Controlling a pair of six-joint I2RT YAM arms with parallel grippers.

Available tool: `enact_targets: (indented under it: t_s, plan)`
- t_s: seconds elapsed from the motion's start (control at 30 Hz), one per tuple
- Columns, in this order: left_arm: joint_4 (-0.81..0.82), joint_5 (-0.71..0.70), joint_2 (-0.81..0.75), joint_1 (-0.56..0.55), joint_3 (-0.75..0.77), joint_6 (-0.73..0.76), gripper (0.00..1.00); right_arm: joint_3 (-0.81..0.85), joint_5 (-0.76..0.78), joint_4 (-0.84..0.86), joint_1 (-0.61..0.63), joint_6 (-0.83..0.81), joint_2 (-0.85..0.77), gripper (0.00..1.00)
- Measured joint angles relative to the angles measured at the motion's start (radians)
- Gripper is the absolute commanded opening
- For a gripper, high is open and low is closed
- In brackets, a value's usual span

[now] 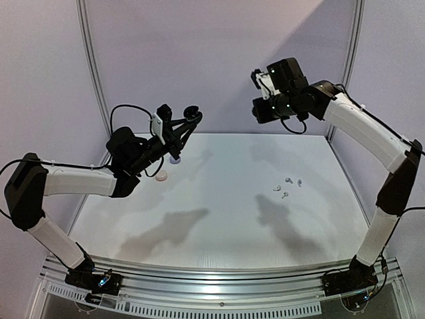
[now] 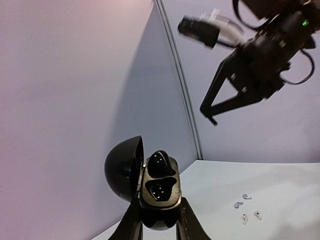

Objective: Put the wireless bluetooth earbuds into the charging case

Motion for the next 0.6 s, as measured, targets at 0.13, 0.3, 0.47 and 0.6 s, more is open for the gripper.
enact_targets:
  t_s: [0.13,0.3,0.47,0.6]
  plan:
    - [0.018,-0.033,0.002,-0.007,0.004,0.026,0.00,0.021,-0.020,0.157,0.129,-0.044,-0.045,0.00]
    - [0.023,-0.087,0.002,-0.021,0.004,0.059,0.00,0.009,-0.050,0.326,0.199,-0.064,-0.043,0.00]
    - [0.032,-0.101,0.002,-0.024,0.004,0.065,0.00,0.007,-0.119,0.480,0.244,-0.060,-0.017,0.00]
    - [0.042,-0.104,0.002,-0.024,0.004,0.060,0.00,0.007,-0.172,0.560,0.259,-0.058,0.032,0.00]
